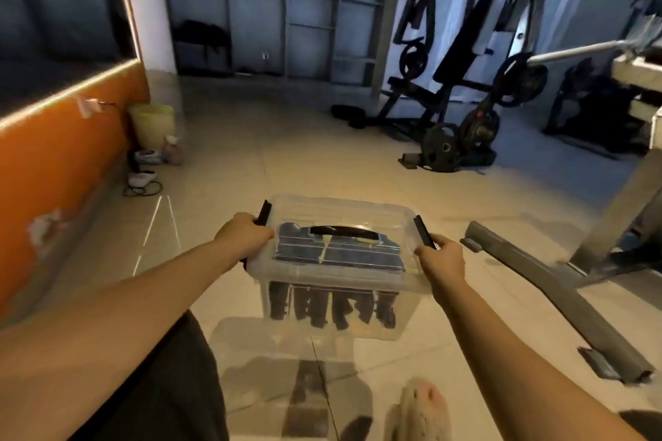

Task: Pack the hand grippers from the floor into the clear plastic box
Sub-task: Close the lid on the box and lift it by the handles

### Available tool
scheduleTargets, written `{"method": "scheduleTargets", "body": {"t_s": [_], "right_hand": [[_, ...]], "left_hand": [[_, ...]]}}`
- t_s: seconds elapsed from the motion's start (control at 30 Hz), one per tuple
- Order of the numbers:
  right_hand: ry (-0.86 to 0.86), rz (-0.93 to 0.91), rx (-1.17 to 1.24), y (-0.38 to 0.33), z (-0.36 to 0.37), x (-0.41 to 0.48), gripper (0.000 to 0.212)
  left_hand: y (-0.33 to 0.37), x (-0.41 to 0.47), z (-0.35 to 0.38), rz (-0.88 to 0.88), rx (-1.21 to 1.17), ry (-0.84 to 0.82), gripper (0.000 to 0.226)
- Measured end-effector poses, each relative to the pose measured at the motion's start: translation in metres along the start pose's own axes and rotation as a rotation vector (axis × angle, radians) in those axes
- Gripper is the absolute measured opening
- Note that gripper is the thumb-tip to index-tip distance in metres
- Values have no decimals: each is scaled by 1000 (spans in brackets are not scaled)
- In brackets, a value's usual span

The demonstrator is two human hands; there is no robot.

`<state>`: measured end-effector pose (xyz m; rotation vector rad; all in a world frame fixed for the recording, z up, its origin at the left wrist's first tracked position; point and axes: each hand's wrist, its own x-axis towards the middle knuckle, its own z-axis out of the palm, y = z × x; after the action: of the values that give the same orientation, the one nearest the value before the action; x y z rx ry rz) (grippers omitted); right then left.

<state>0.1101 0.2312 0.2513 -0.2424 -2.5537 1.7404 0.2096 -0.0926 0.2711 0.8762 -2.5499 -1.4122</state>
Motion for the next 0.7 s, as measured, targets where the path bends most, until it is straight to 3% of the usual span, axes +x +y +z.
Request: {"method": "scheduleTargets", "body": {"t_s": [0.27,0.53,0.7], "right_hand": [[-273,-150,16,-81,158,44,51],[-718,-258,-115,-99,367,45,51],[-997,-266,-216,-84,478,11,55]], "left_hand": [[-70,62,-95,-264,-219,249,58],[-198,64,-144,-499,-204,581,30],[-278,42,-150,-651,-206,696,31]]}}
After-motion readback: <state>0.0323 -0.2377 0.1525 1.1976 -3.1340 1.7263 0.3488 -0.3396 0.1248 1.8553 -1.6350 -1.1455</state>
